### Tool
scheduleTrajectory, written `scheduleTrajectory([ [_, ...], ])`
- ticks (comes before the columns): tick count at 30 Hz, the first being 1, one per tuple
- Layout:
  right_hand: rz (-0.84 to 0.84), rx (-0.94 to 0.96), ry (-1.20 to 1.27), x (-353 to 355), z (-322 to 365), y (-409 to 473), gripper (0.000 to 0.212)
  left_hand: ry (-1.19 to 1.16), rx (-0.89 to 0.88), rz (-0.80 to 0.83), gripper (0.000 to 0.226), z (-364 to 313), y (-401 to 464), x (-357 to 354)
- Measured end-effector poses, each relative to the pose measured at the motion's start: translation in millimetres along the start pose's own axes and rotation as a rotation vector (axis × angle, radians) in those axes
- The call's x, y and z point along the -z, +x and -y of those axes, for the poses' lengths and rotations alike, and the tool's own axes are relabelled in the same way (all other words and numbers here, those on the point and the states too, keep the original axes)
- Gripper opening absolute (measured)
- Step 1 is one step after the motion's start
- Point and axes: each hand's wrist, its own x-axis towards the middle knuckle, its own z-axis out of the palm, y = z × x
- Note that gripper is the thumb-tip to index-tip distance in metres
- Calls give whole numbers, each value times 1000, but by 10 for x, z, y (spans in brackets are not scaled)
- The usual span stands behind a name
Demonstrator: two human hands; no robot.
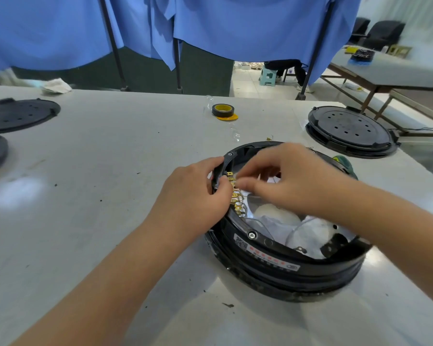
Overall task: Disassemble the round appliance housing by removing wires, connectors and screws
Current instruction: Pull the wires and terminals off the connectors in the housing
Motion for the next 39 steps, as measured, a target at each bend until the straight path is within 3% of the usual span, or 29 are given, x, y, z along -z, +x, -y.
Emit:
scheduleTrajectory([
  [3, -10, -101, 28, 191, -86, 175, 6, -17, 17, -6, 39, 20, 7, -16],
  [7, 158, -184, 28, 121, -150, 371, 6, -23, 25, -17, 36, 39, 8, -12],
  [15, 78, -99, 207, -151, -254, 354, 8, -44, -11, -31, 35, 56, 11, -8],
  [39, 7, -24, 109, -210, -243, 331, 11, -83, 3, -65, 41, 22, 17, -9],
])
